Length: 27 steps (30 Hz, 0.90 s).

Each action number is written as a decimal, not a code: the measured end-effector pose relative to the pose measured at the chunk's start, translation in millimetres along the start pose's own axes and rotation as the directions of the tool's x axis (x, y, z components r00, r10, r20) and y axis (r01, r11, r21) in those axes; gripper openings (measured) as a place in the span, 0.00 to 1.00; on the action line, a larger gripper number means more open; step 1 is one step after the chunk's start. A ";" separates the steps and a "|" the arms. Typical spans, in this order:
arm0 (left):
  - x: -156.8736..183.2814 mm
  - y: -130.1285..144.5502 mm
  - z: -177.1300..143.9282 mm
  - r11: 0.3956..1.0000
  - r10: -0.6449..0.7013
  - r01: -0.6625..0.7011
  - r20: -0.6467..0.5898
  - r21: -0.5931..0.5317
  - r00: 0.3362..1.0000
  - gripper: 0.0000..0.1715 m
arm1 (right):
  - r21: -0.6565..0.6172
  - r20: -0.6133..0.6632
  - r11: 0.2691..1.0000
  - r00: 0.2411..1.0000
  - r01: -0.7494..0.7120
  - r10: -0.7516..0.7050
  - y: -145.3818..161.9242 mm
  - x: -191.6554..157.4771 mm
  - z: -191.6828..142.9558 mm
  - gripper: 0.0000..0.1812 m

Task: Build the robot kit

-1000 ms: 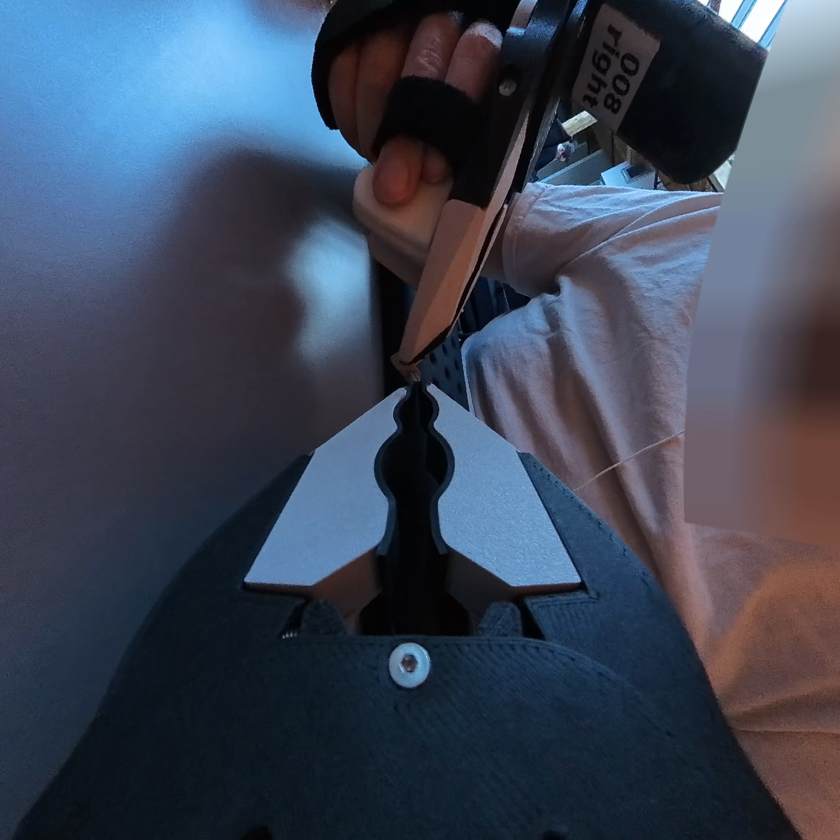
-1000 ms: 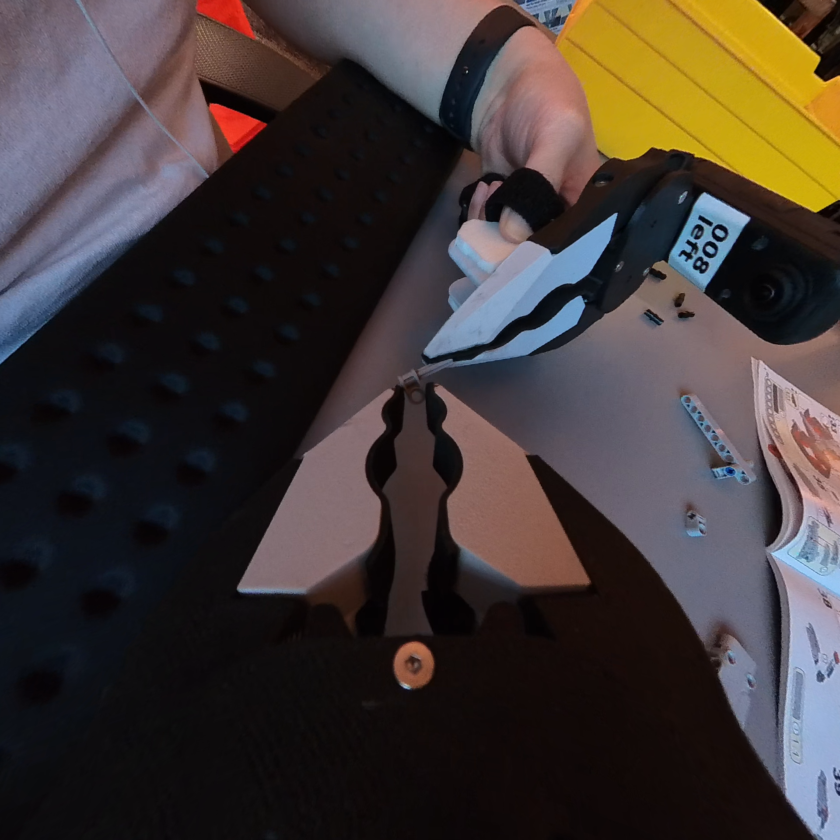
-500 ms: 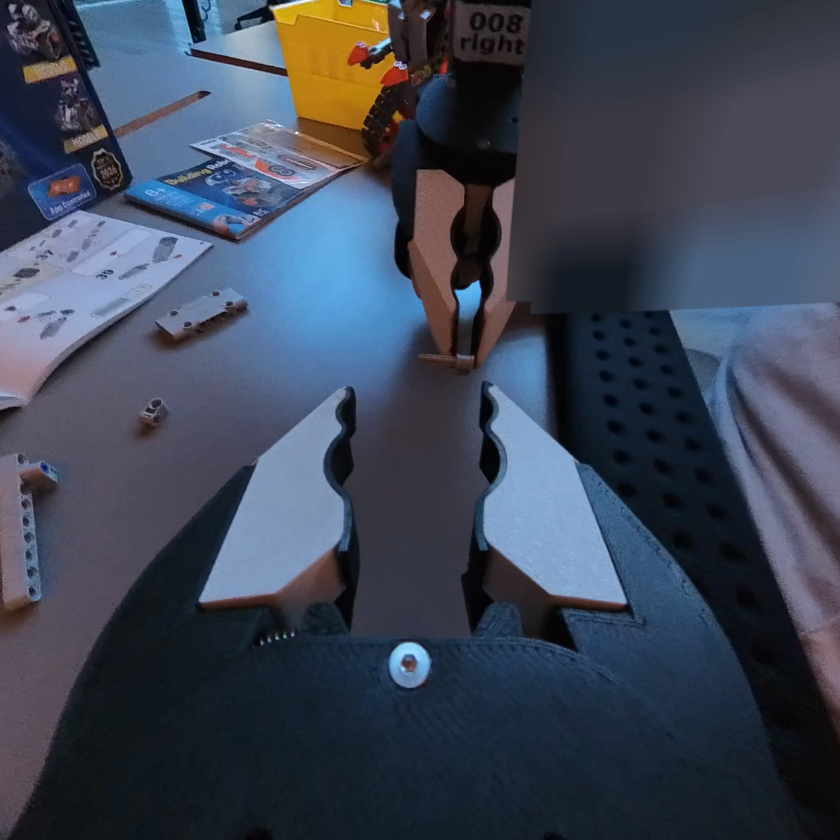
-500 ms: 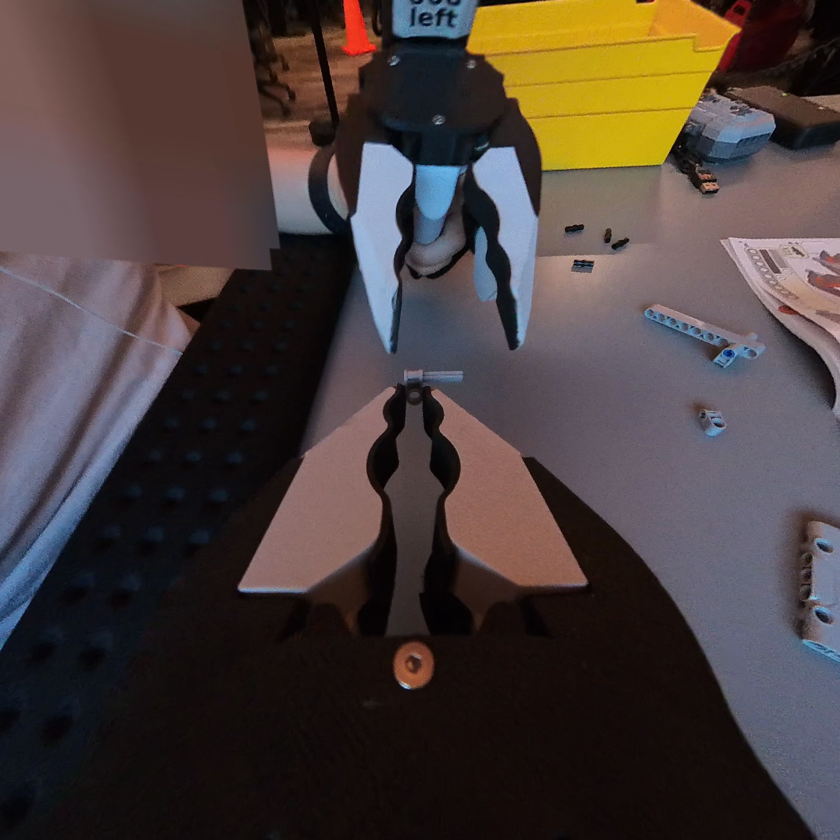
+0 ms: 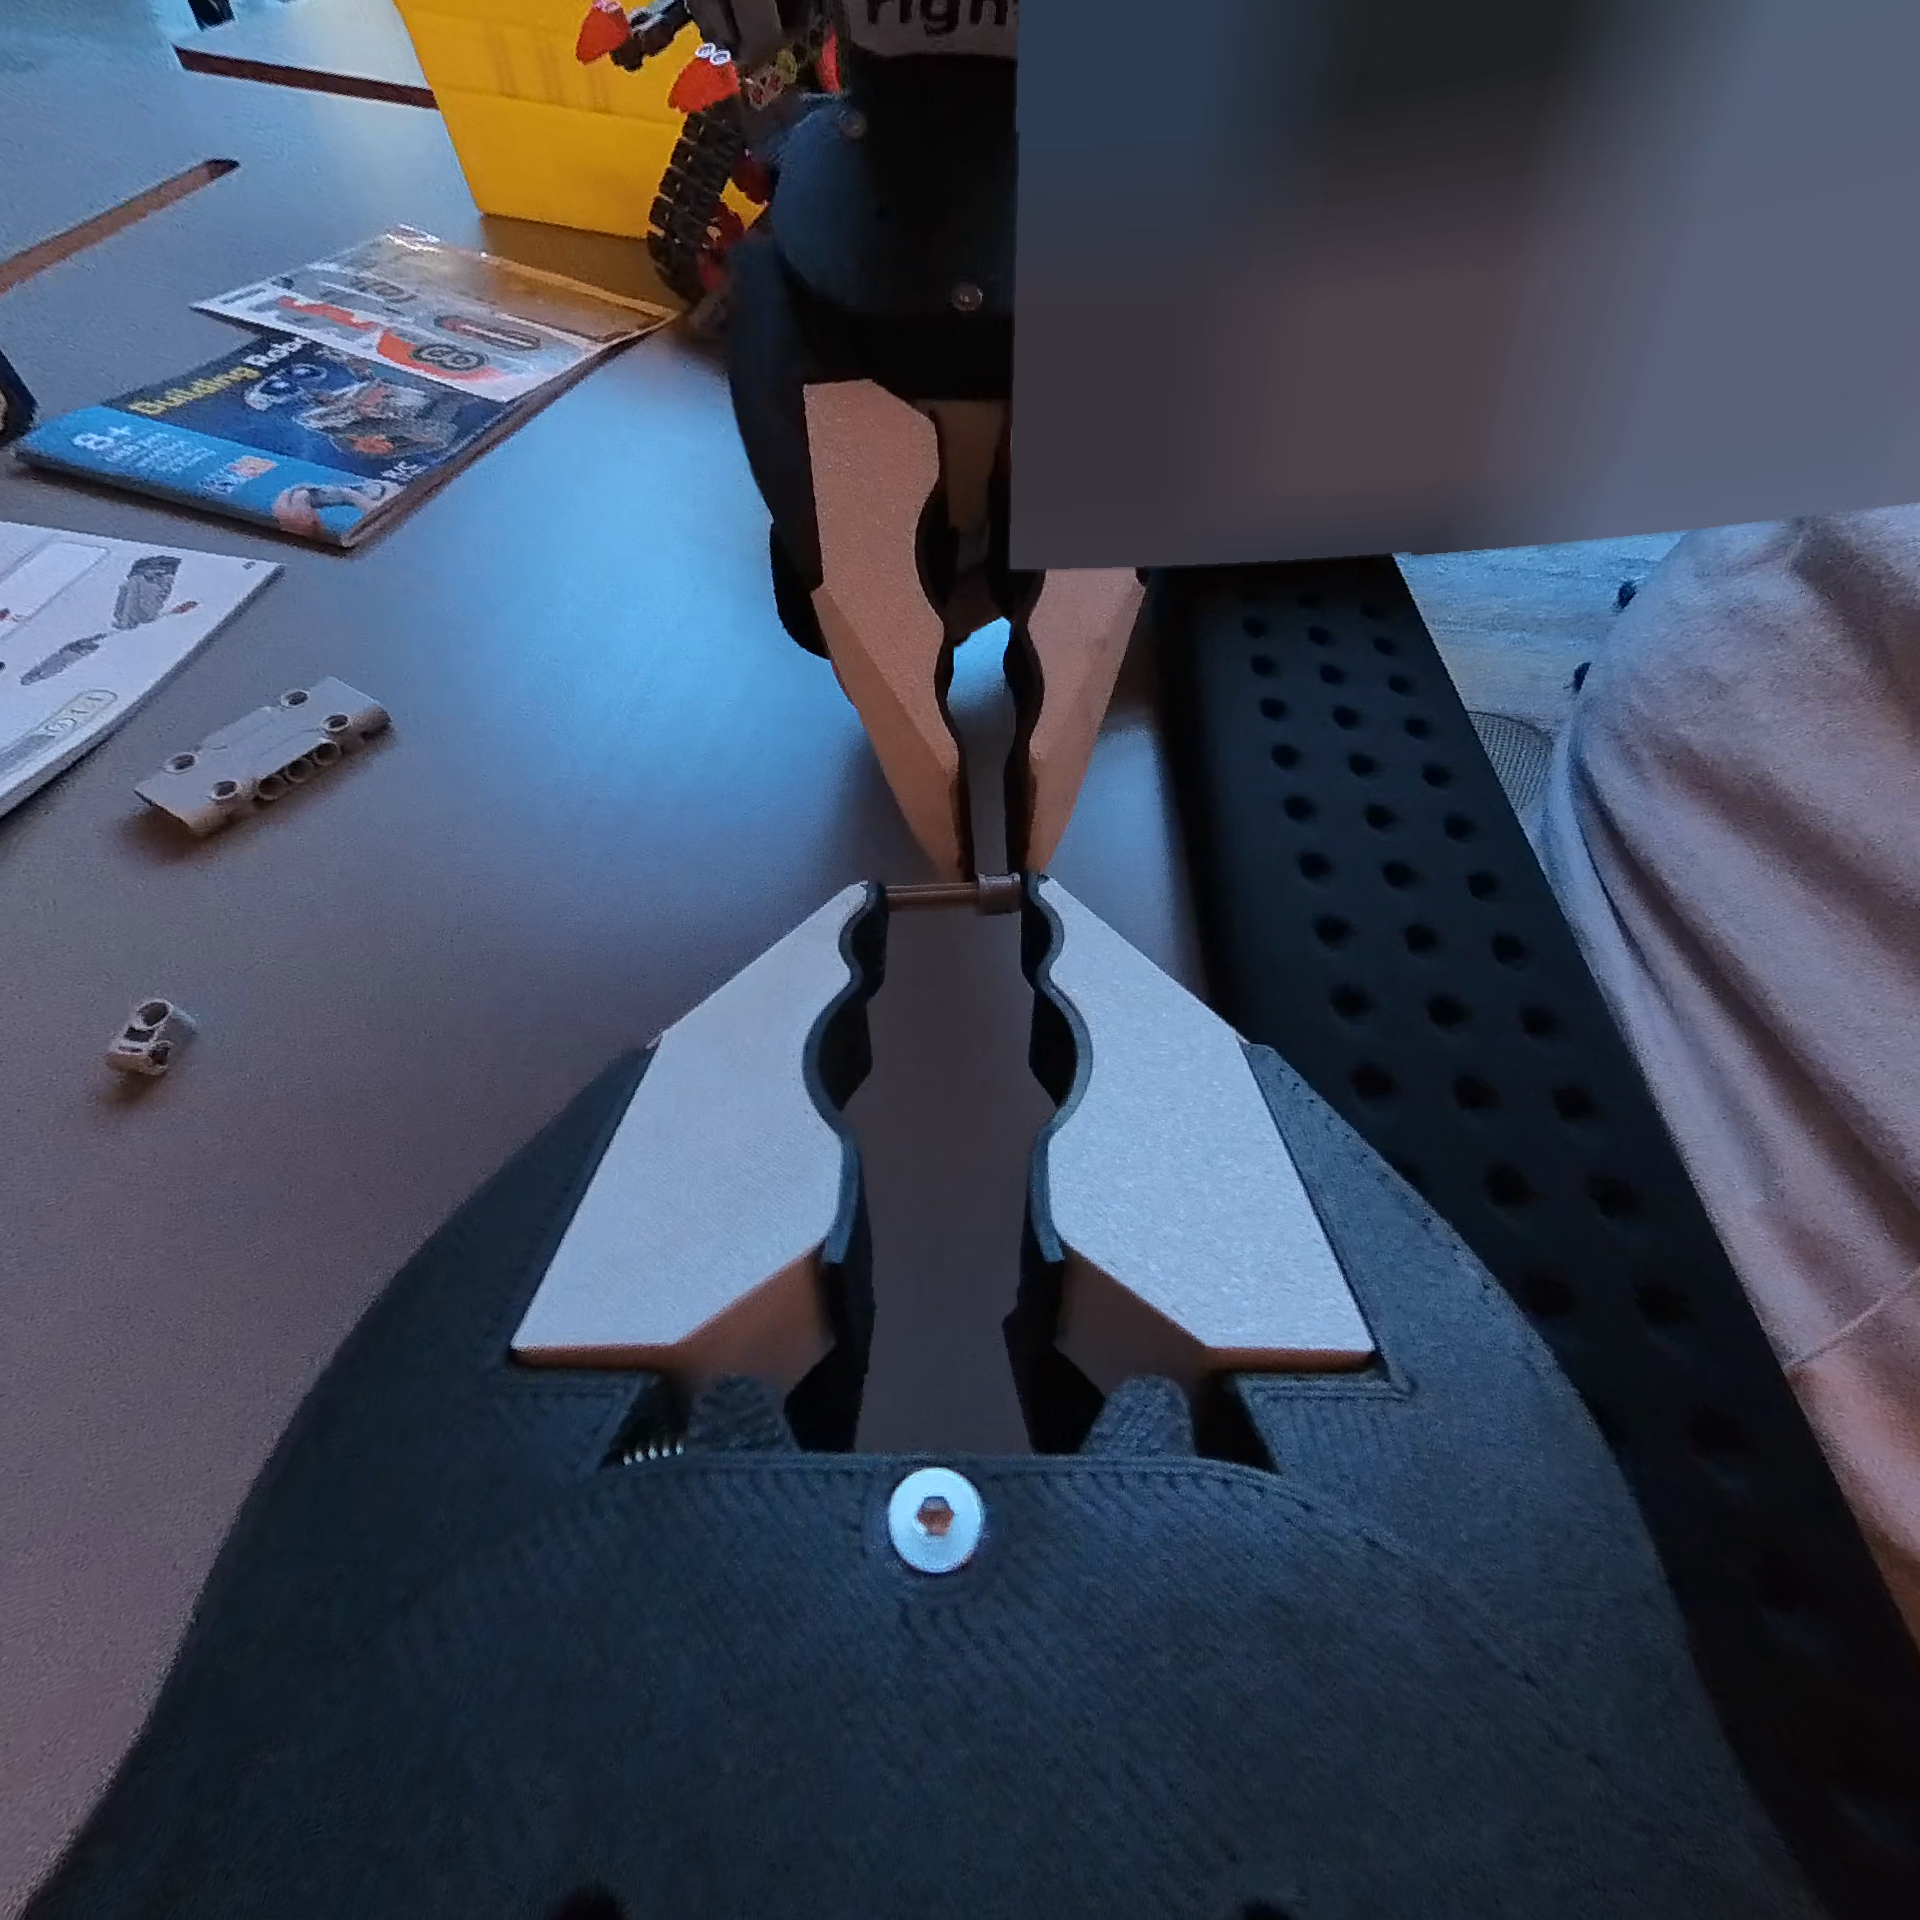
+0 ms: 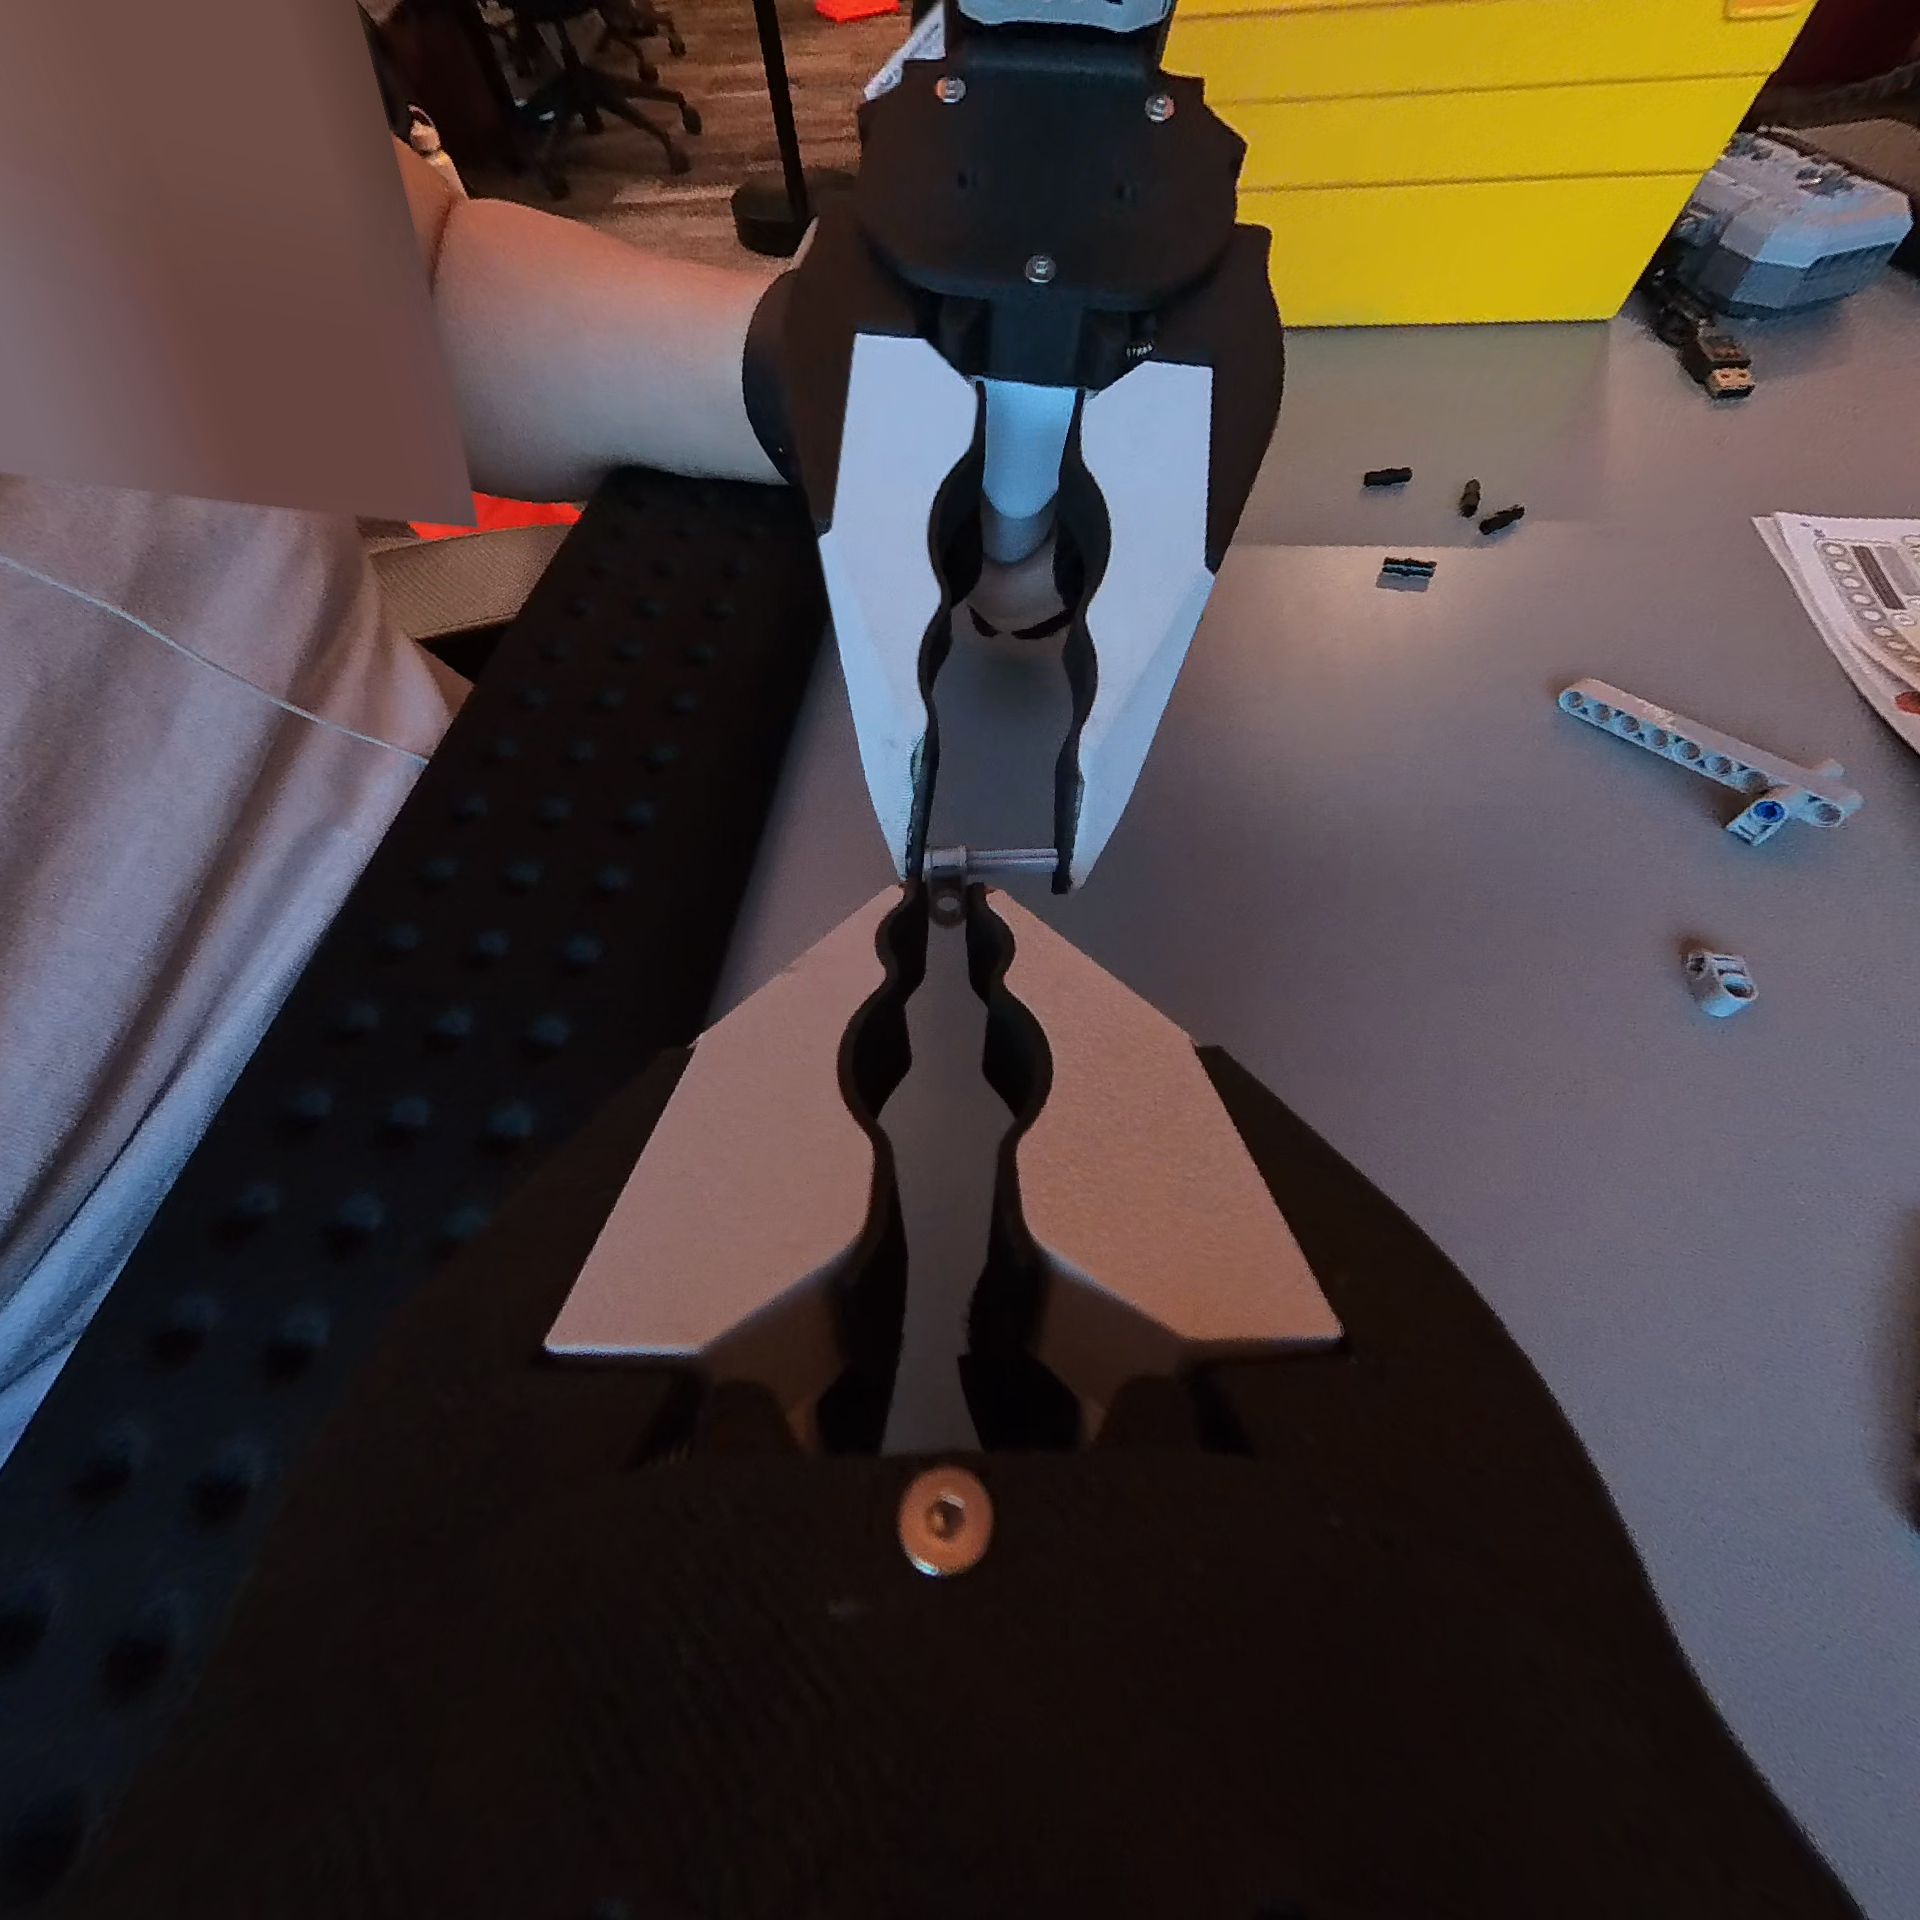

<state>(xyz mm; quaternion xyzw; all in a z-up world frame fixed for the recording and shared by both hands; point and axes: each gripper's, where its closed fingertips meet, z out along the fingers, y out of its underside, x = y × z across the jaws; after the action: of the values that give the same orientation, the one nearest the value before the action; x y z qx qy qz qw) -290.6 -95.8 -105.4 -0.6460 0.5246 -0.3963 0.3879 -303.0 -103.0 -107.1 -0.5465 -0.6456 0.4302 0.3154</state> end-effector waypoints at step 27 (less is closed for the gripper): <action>-0.7 -6.9 -5.6 0.995 -0.090 0.091 -0.024 0.032 0.996 0.13 | 0.086 0.033 0.995 0.998 -0.056 0.054 -7.6 2.2 -2.6 0.04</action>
<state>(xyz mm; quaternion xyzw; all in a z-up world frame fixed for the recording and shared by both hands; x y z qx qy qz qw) -293.3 -94.6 -97.0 -0.6583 0.4924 -0.4292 0.3742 -304.5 -100.5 -99.3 -0.5432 -0.6156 0.4748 0.3171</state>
